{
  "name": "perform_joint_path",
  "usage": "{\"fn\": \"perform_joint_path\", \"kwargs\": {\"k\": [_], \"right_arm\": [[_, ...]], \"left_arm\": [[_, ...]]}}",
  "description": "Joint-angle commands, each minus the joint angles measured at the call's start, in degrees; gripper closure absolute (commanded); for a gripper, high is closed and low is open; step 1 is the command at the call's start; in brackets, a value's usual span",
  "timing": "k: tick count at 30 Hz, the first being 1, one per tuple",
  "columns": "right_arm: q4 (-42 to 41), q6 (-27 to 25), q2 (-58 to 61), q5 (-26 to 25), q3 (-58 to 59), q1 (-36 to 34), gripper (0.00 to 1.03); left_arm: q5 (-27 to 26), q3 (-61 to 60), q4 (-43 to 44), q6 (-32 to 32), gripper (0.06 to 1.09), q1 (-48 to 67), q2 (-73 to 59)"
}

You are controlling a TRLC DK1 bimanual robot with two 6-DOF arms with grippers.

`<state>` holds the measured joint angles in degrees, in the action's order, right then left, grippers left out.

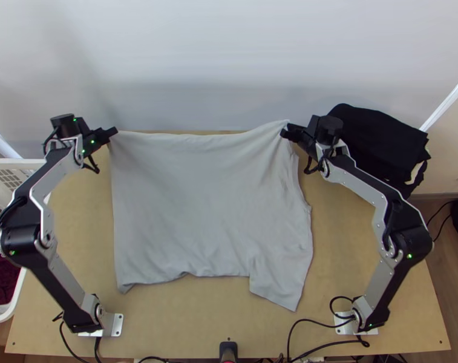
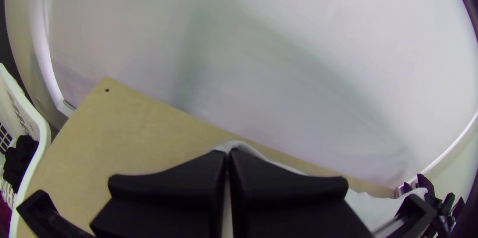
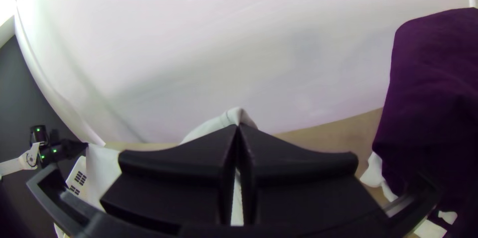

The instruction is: Fold the t-shirt

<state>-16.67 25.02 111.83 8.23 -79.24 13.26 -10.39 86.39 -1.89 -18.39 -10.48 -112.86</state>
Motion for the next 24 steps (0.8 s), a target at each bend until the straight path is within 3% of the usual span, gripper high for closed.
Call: {"fn": "perform_joint_path", "kwargs": {"k": [1,7,8,9,12,13,21,24], "right_arm": [[0.1,-0.8,2.8,-0.5,-4.0,-0.7,1.00],[1.3,-0.8,7.3,-3.7,-9.8,0.2,1.00],[1.5,-0.8,7.7,-4.4,-10.7,0.5,1.00],[1.5,-0.8,7.9,-4.9,-11.0,1.0,0.92],[3.3,-1.2,8.0,-5.7,-12.0,2.2,0.19],[4.1,-1.7,7.9,-5.8,-12.3,2.7,0.04],[5.3,-0.8,-1.3,-5.8,-7.3,4.1,0.04],[12.8,2.7,-8.1,-5.8,-5.1,4.8,0.04]], "left_arm": [[1.0,5.6,-0.9,0.6,1.05,0.0,-4.7],[1.8,11.5,-3.5,-0.1,1.05,0.7,-9.2],[2.0,11.9,-3.5,-0.5,1.00,1.0,-9.4],[2.0,12.0,-3.7,-0.7,0.87,1.2,-9.4],[2.0,12.8,-6.0,-0.6,0.26,2.0,-9.0],[2.0,13.7,-7.8,-0.6,0.14,2.1,-9.0],[1.6,13.4,-10.2,-2.8,0.10,1.3,-2.4],[0.9,11.2,-11.2,-2.8,0.10,1.5,3.1]]}}
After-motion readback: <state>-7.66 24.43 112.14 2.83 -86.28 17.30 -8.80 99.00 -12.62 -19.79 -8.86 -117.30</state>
